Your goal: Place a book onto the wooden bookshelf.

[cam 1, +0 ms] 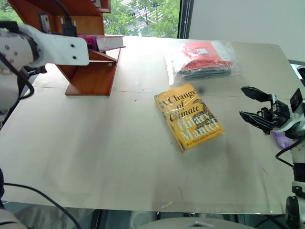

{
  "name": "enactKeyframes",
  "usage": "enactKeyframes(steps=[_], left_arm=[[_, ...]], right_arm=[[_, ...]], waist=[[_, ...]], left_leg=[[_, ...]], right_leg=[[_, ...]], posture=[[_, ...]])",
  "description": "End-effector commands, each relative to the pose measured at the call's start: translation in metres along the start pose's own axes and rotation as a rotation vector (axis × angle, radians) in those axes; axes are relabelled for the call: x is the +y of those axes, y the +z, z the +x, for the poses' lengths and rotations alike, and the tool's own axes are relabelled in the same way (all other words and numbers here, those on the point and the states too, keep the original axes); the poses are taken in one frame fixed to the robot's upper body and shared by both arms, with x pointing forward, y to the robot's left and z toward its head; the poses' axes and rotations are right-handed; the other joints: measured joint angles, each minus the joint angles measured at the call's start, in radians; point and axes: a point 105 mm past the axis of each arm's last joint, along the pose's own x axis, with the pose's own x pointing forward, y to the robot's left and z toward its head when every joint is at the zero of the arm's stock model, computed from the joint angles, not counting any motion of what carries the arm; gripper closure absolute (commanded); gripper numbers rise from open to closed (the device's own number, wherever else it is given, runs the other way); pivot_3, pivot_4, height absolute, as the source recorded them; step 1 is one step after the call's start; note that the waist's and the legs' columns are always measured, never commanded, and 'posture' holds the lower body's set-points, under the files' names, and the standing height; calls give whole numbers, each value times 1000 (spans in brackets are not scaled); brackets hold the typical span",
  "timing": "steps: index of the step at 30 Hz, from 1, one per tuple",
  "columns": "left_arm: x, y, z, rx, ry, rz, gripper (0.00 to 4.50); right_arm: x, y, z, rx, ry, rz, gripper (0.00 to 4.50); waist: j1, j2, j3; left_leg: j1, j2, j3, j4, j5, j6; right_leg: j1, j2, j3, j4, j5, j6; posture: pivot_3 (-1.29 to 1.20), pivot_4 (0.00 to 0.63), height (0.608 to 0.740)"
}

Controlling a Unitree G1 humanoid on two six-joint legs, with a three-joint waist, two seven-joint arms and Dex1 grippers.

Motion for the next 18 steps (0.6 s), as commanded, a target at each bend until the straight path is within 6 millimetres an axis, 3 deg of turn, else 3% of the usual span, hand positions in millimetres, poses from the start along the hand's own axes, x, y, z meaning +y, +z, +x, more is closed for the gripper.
enactKeyframes(steps=[1, 8, 18], left_arm=[[11, -10, -4, 65, -41, 51, 4169], [41, -10, -1, 109, -66, 92, 4169], [38, -7, 14, 116, -132, -26, 4169]], right_arm=[[1, 10, 2, -12, 12, -60, 0], [0, 4, 4, -22, 11, -62, 0], [-3, 5, 3, -18, -32, -122, 0]], waist=[[2, 0, 0], [4, -1, 0], [1, -1, 0]], left_leg=[[0, 0, 0, 0, 0, 0], [-2, 1, -2, 6, 0, 0], [-1, 2, -2, 12, 0, 0]], right_leg=[[0, 0, 0, 0, 0, 0], [0, 1, -2, 0, 0, 0], [0, 0, 1, 5, 0, 0]], posture=[[0, 150, 740], [0, 150, 740], [0, 150, 740]])
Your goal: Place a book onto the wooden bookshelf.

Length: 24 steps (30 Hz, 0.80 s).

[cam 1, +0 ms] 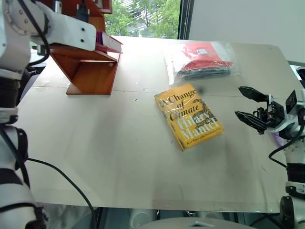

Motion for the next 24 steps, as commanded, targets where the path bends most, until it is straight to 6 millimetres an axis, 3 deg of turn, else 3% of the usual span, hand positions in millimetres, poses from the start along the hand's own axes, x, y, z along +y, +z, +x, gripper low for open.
enactKeyframes(steps=[1, 6, 10, 12, 19, 20, 24], left_arm=[[13, -12, -13, 40, 53, -73, 4169], [15, -10, -12, 44, 64, -143, 4169], [6, -12, -9, 51, 11, -167, 4169], [7, -11, -8, 46, 15, -176, 3118], [16, -17, -9, 66, 72, -205, 313], [16, -18, -10, 66, 75, -206, 123], [23, -19, -19, 49, 119, -211, 123]], right_arm=[[-2, 13, 0, -13, -12, -77, 0], [-3, 15, 0, -13, -16, -82, 0], [-2, 15, 0, -16, -20, -83, 0], [-1, 15, 0, -15, -21, -81, 0], [1, 15, 1, -12, -20, -79, 0], [1, 16, 1, -12, -20, -80, 0], [0, 17, 1, -11, -23, -86, 0]], waist=[[0, 0, 0], [0, 0, 0], [-4, 0, 0], [-4, 0, 0], [3, 0, 0], [4, 0, 0], [2, 0, 0]], left_leg=[[0, 0, 0, 0, 0, 0], [-1, 0, -1, 0, 0, 0], [0, 0, 0, 0, 0, 0], [0, 0, 0, 0, 0, 0], [0, 0, -1, 1, 0, 0], [0, -1, -1, 1, 0, 0], [-1, -1, -2, 1, 0, 0]], right_leg=[[0, 0, 0, 0, 0, 0], [0, 0, 0, -1, 0, 0], [0, -2, 0, -1, 0, 0], [0, -3, 0, -1, 0, 0], [0, -3, 1, 0, 0, 0], [0, -3, 1, 1, 0, 0], [0, -4, 1, 1, 0, 0]], posture=[[0, 150, 740], [0, 150, 740], [0, 150, 740], [0, 150, 740], [0, 150, 740], [0, 150, 740], [0, 150, 740]])
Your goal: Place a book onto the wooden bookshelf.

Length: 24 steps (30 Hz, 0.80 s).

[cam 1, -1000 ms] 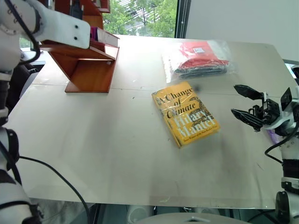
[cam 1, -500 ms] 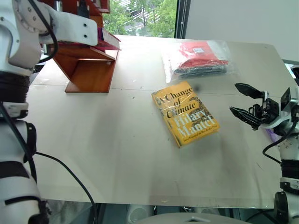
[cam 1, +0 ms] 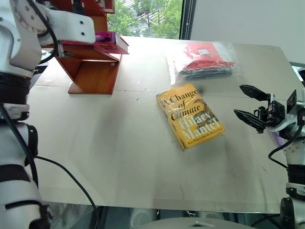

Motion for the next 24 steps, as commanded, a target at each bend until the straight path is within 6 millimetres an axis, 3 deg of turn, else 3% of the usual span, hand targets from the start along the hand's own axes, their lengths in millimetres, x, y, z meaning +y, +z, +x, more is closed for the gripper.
enactKeyframes(steps=[1, 8, 11, 13, 15, 16, 18, 21, 24], left_arm=[[25, -6, -29, -24, 129, -31, 123], [14, 17, -57, -405, 17, -159, 123], [11, 31, -93, -623, -33, -206, 123], [9, 50, -123, -854, -64, -263, 123], [-6, 70, -145, -1075, -155, -317, 123], [-19, 79, -146, -1147, -229, -369, 123], [-51, 91, -128, -1193, -377, -527, 123], [-100, 91, -83, -1187, -454, -881, 123], [-135, 86, -63, -1192, -441, -1133, 123]], right_arm=[[-1, 15, 0, -19, 3, -59, 0], [-5, 20, 1, -30, -7, -66, 0], [-7, 22, 0, -29, -11, -67, 0], [-7, 20, -4, -14, -17, -66, 0], [-5, 13, -11, 30, -23, -58, 0], [-3, 9, -16, 57, -26, -58, 0], [-1, 2, -28, 95, -56, -57, 0], [1, -10, -51, 175, -145, -79, 0], [5, -21, -70, 261, -207, -110, 0]], waist=[[-1, 0, 0], [-2, 0, 0], [-1, 0, 0], [-1, 0, 0], [1, 0, 0], [1, 0, 0], [1, 9, -6], [-1, 13, -9], [-8, 3, -7]], left_leg=[[0, 0, 0, 0, 0, 0], [-1, 0, 0, 1, 0, 0], [0, 0, 0, 1, 0, 0], [0, 0, -1, 2, 0, 0], [0, 0, -2, 2, 0, 0], [0, 0, -2, 3, 0, 0], [0, 0, -4, 3, 0, 0], [5, -1, -4, 2, 0, 0], [3, 1, -5, 2, 0, 0]], right_leg=[[0, 0, 0, 0, 0, 0], [0, -1, -1, 4, 0, 0], [0, -1, -1, 4, 0, 0], [0, 0, -1, 4, 0, 0], [1, -1, -1, 4, 0, 0], [2, -2, 0, 4, 0, 0], [4, -2, -1, 3, 0, 0], [7, -3, 2, 2, -3, 3], [3, -1, 4, 6, -2, 2]], posture=[[0, 150, 740], [0, 150, 740], [0, 150, 740], [0, 150, 740], [0, 150, 740], [0, 150, 740], [0, 150, 740], [0, 150, 740], [0, 150, 740]])
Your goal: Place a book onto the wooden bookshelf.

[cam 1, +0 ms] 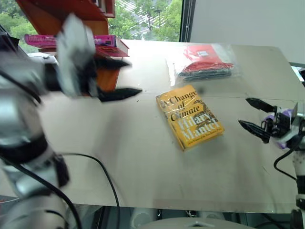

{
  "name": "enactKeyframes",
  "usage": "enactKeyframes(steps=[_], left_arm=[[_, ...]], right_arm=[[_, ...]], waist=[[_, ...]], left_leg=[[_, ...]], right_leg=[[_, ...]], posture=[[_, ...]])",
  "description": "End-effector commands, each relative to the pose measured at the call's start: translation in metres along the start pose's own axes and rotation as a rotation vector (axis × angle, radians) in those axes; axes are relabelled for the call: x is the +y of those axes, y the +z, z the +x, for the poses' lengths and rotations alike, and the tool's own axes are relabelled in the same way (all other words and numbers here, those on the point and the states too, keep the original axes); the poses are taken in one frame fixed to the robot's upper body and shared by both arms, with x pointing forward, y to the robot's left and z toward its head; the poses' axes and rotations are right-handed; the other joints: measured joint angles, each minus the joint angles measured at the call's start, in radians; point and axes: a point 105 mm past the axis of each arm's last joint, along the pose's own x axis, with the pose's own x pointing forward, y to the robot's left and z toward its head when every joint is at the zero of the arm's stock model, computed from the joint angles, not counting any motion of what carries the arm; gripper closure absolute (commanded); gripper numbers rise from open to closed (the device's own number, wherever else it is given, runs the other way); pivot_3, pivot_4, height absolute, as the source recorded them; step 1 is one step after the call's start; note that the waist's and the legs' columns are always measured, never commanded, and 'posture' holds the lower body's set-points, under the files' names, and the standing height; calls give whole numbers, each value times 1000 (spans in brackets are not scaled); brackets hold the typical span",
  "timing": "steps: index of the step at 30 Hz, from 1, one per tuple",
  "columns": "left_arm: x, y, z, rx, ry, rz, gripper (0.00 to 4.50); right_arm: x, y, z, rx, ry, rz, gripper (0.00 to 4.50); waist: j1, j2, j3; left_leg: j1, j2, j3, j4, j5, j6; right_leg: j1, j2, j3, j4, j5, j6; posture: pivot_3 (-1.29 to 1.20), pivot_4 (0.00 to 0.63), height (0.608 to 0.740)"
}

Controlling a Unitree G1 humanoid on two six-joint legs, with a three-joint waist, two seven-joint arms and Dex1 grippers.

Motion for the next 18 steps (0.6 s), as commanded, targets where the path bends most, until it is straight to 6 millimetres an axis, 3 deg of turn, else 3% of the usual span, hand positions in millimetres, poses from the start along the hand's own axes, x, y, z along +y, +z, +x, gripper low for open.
enactKeyframes(steps=[1, 3, 6, 12, 14, 18], left_arm=[[0, -20, -14, -117, 187, -42, 123], [-9, -64, -9, -56, 239, -167, 123], [-35, -111, 0, 74, 254, -173, 123], [-62, -160, 9, 98, 287, -247, 123], [-67, -177, 9, 121, 304, -261, 123], [-68, -186, 9, 130, 316, -193, 123]], right_arm=[[-2, -2, -21, 66, -88, -91, 0], [1, -19, -36, 133, -169, -57, 0], [13, -37, -52, 198, -203, -14, 0], [36, -57, -67, 247, -192, 25, 0], [40, -62, -72, 260, -206, 28, 0], [41, -68, -79, 259, -233, 35, 0]], waist=[[-5, -6, -1], [-5, -5, -4], [2, -5, -5], [8, 0, -9], [5, 2, -10], [4, 6, -15]], left_leg=[[0, 0, 0, 0, 0, 0], [1, 0, 1, 0, 0, 0], [3, 0, 2, -1, 0, 0], [5, 0, 1, -2, -1, 0], [14, 0, 3, -5, -1, 1], [18, 0, 5, -8, -2, 2]], right_leg=[[0, 0, 1, 0, 1, -1], [1, 0, 2, -1, 1, -1], [3, -2, 3, -4, 1, -1], [3, -4, 2, -2, 3, -5], [9, -5, 3, -3, 3, -6], [11, -6, 5, -3, 1, -9]], posture=[[0, 150, 740], [0, 150, 740], [0, 150, 740], [0, 150, 740], [0, 150, 740], [0, 150, 740]])
